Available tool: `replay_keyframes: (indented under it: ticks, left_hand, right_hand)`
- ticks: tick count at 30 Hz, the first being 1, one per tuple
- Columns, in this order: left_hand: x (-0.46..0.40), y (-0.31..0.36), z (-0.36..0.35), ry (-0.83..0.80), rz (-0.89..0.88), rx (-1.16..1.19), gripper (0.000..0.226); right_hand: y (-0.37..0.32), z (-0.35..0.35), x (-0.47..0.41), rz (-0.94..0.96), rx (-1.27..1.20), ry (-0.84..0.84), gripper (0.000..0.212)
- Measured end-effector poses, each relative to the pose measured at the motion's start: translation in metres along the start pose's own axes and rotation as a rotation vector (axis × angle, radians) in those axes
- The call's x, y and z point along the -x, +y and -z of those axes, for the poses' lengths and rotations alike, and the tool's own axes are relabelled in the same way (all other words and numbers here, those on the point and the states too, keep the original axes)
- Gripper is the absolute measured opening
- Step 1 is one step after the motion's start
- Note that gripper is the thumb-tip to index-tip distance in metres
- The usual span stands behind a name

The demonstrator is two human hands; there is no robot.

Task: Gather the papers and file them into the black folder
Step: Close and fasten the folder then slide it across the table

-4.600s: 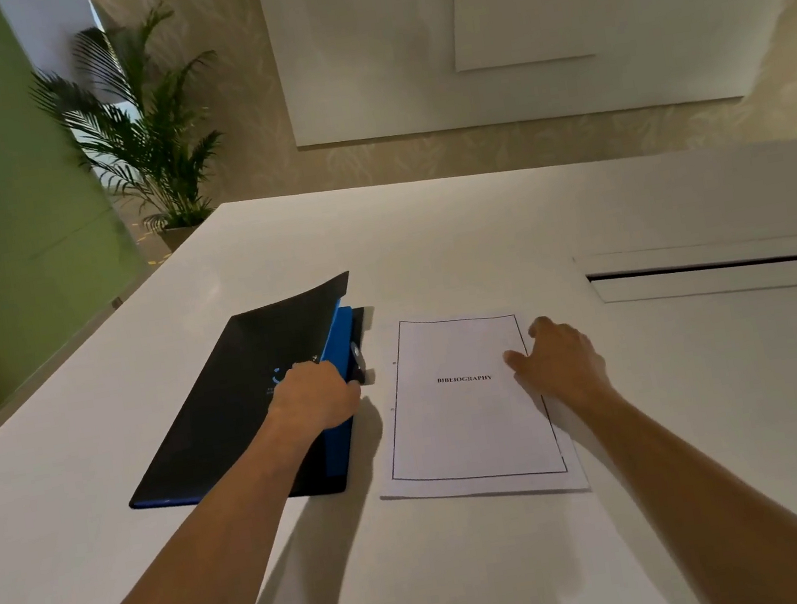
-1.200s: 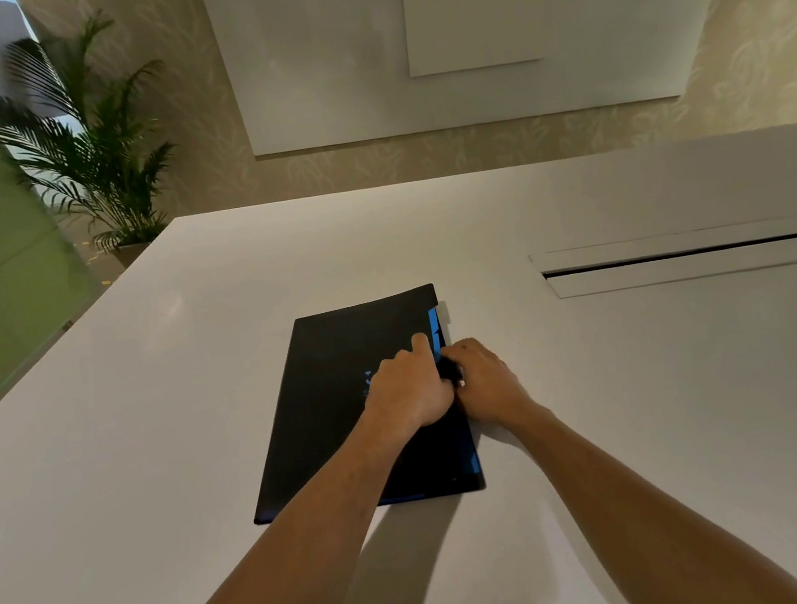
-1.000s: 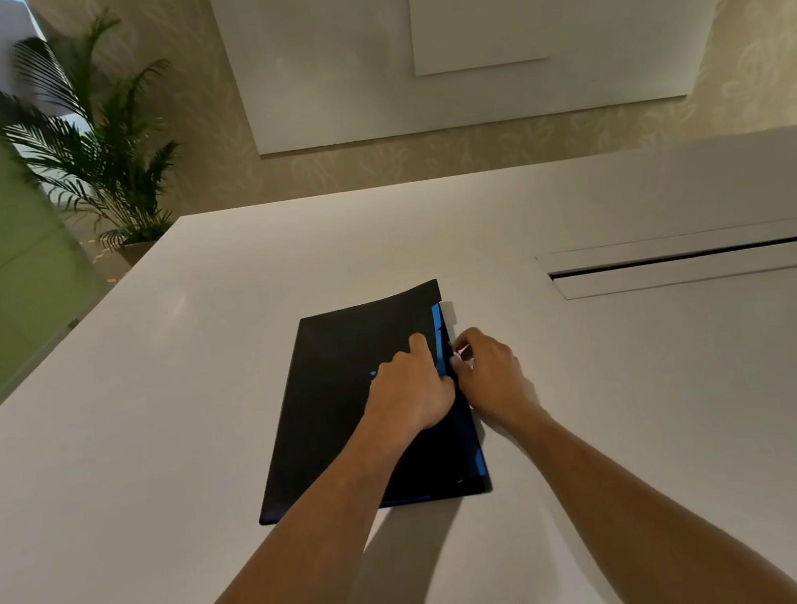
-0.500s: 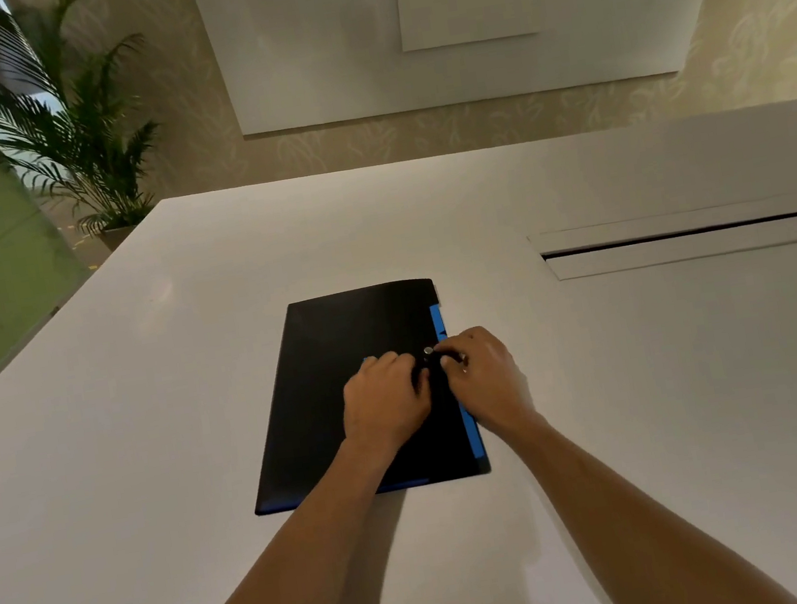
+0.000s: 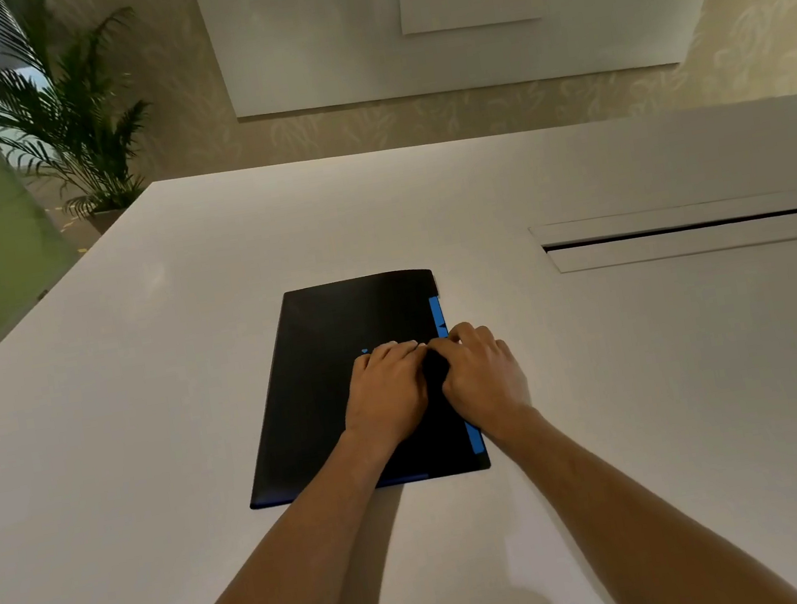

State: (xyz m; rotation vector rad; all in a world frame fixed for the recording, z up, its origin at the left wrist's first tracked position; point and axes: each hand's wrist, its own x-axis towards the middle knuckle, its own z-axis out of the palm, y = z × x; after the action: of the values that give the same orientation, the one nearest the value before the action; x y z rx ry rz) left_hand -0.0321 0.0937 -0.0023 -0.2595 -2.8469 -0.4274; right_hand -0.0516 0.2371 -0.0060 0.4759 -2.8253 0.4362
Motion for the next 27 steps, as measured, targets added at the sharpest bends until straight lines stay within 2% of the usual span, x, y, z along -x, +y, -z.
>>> replay_keyframes:
  ticks: [12,17,20,23,25,27]
  left_hand:
    - [-0.002,-0.002,0.004,-0.031,-0.049,-0.075,0.04]
    - [0.0,-0.003,0.006,-0.046,-0.016,0.021,0.038]
    - [0.002,-0.003,0.011,0.006,-0.005,0.136,0.031]
    - [0.008,-0.009,0.023,0.119,0.13,0.247,0.026]
    - [0.02,-0.015,0.031,0.22,0.306,0.191,0.027]
    - [0.033,-0.023,0.04,0.228,0.504,0.1,0.033]
  right_hand:
    - [-0.005,0.006,-0.002,0.017,0.101,-0.062,0.034]
    - [-0.008,0.012,0.005,-0.012,0.067,-0.061,0.037]
    - [-0.013,0.016,0.01,-0.076,-0.032,-0.062,0.038]
    - [-0.016,0.027,0.017,-0.196,-0.201,-0.049,0.04]
    - [-0.013,0.035,0.022,-0.273,-0.328,-0.056,0.038]
    - [-0.008,0.038,0.029,-0.328,-0.405,-0.092,0.041]
